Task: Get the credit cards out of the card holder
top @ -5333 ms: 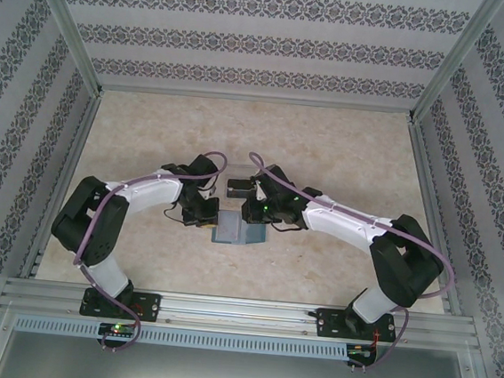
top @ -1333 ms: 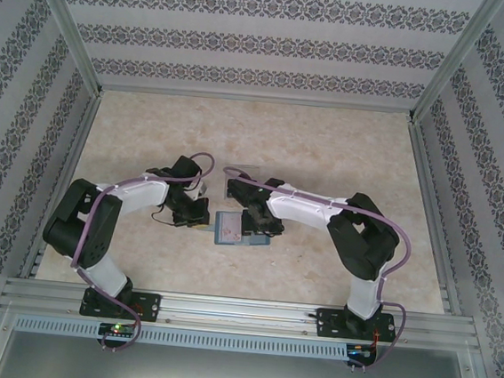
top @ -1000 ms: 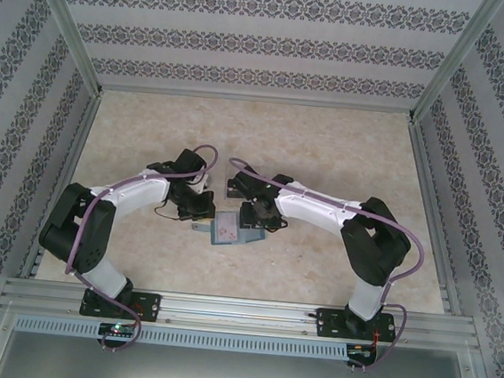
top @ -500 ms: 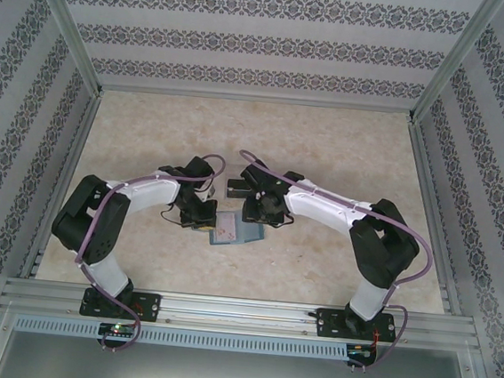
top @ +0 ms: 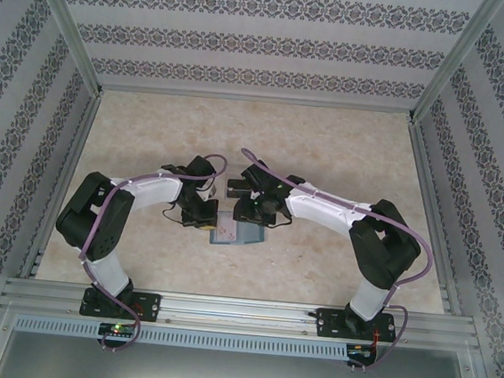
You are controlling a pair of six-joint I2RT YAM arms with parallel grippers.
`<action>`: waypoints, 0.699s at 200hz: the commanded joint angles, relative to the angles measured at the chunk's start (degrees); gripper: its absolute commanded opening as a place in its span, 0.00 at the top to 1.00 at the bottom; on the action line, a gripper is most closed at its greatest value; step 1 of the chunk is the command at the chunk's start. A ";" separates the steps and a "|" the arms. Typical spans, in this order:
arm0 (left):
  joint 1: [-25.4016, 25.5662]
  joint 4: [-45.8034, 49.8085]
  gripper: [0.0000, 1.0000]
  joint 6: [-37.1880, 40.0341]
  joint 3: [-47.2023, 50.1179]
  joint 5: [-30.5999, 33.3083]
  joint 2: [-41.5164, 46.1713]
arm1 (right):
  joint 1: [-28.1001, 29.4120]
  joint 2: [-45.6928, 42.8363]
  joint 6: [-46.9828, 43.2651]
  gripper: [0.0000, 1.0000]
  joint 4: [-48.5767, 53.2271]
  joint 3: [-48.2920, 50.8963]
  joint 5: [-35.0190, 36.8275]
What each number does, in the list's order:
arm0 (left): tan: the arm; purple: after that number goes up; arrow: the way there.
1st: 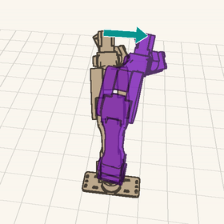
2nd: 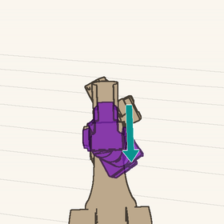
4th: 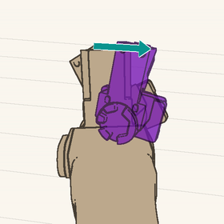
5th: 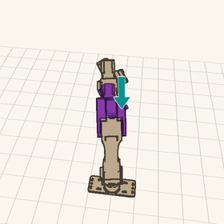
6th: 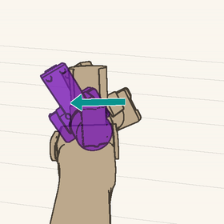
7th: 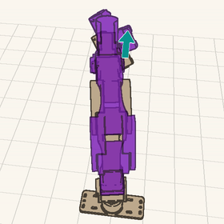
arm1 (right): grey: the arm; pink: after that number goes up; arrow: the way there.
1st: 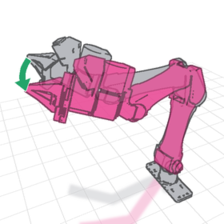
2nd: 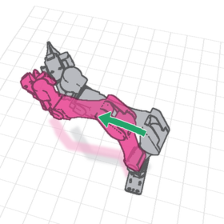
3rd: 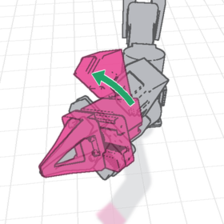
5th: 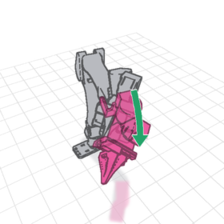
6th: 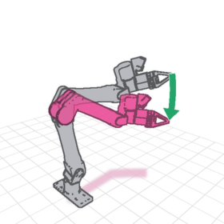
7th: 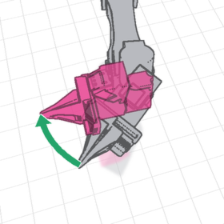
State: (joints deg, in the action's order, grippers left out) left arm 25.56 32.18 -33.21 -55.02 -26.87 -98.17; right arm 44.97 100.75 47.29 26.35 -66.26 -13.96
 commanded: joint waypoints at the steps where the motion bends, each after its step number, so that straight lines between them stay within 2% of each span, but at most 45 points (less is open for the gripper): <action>1: 0.68 0.42 0.95 1.21 -1.60 2.39 -0.27 | -0.29 -0.06 3.14 0.62 -5.69 1.04 -5.02; 28: 0.69 0.82 0.95 0.76 -2.17 2.22 2.20 | -0.37 1.17 4.32 0.64 -7.97 1.78 -6.33; 73: 0.64 -2.31 0.95 -1.14 -0.59 -4.16 1.76 | -0.53 3.13 5.43 0.65 -9.20 2.43 -7.13; 140: 0.63 -2.98 0.95 -0.59 0.37 -4.17 -0.85 | -0.53 4.63 6.34 0.66 -11.56 3.42 -8.44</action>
State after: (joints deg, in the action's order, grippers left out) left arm 25.56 29.80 -33.67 -55.57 -30.70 -97.45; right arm 44.84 104.05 52.66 16.23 -63.35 -21.17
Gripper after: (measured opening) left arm 0.055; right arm 0.345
